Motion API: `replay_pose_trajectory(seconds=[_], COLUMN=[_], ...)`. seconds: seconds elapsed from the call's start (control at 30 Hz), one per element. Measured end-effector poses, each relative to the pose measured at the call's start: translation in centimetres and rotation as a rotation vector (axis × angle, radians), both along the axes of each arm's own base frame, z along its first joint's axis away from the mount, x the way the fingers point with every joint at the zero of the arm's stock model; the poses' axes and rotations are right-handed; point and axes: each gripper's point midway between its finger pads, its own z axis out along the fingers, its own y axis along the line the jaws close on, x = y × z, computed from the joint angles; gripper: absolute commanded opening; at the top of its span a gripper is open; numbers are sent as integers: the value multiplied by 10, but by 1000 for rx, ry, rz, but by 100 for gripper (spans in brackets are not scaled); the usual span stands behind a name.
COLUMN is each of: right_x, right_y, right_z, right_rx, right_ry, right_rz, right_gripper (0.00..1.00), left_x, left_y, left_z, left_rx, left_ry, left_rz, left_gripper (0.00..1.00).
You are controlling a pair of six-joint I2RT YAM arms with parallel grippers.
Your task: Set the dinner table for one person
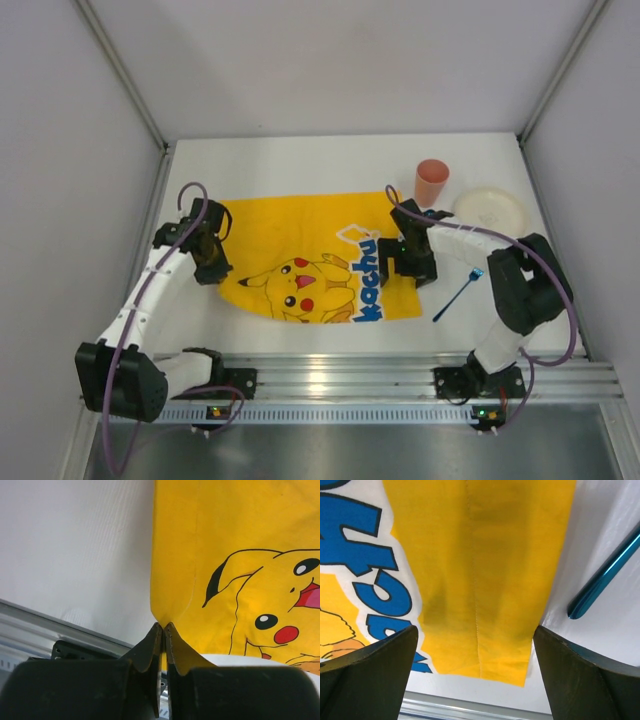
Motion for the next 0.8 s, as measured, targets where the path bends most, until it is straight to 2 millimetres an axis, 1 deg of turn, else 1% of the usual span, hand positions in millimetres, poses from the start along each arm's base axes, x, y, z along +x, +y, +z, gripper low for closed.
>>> replay_pose_trajectory(seconds=[0.03, 0.07, 0.13, 0.17, 0.2, 0.27, 0.3, 0.37, 0.4, 0.43, 0.5, 0.6, 0.7, 0.8], right_x=[2, 4, 9, 11, 14, 20, 22, 28, 30, 31, 32, 35, 50, 75], right_y=[-2, -3, -6, -8, -9, -9, -8, -6, -5, -5, -6, -10, -18, -35], right_z=[0, 1, 3, 6, 11, 28, 39, 67, 81, 99, 126, 160, 180, 194], right_rx=[-8, -16, -35, -42, -45, -40, -30, 2, 17, 37, 63, 81, 73, 44], right_ry=[-11, -23, -45, -54, -69, -111, -135, -206, -240, -285, -352, -437, -479, -487], right_rz=[4, 10, 17, 19, 19, 18, 17, 15, 15, 13, 12, 12, -10, -69], right_gripper=[99, 99, 99, 98, 99, 99, 99, 100, 100, 100, 100, 100, 100, 100], left_x=[-2, -4, -8, -9, -9, -8, -8, -4, 0, 3, 13, 28, 43, 58], left_y=[1, 1, 1, 2, 2, 4, 5, 7, 7, 7, 6, 1, -8, -19], left_z=[0, -1, -1, -1, -1, 0, 1, 4, 6, 8, 11, 13, 9, -1], left_rx=[1, 1, 0, 1, 3, 9, 13, 25, 29, 31, 28, 9, -28, -67], left_ry=[8, 16, 28, 32, 32, 26, 23, 15, 10, 5, -13, -40, -46, -32], left_rz=[5, 15, 31, 38, 42, 57, 62, 68, 69, 71, 72, 64, 50, 36], left_gripper=[18, 39, 61, 75, 79, 83, 83, 83, 83, 82, 82, 80, 77, 75])
